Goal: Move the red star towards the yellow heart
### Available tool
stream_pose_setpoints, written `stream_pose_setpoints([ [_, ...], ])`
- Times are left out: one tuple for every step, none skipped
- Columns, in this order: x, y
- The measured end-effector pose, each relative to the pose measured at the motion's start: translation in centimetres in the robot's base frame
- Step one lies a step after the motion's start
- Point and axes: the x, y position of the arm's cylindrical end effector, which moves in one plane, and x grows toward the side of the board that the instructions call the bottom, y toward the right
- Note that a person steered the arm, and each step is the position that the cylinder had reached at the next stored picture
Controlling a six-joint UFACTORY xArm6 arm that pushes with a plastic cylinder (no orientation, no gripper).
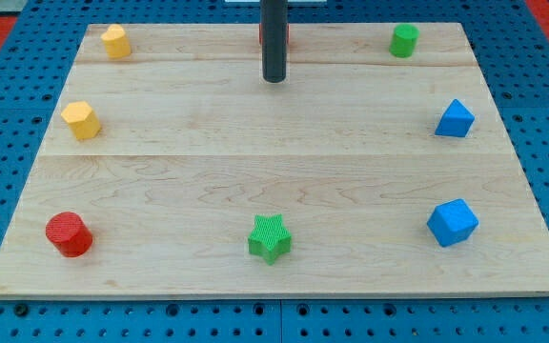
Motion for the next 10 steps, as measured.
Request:
stream_pose_setpoints([
  [0.0, 0.0],
  [-4.1, 0.1],
  [-5.4, 2.7],
  [-6.8, 5.5],
  [-10.9, 5.5],
  [-8.9, 0.4],
  [-5.6, -4.9],
  [-5.4, -6.0],
  [-3.2, -4.6],
  [-4.7, -8.2],
])
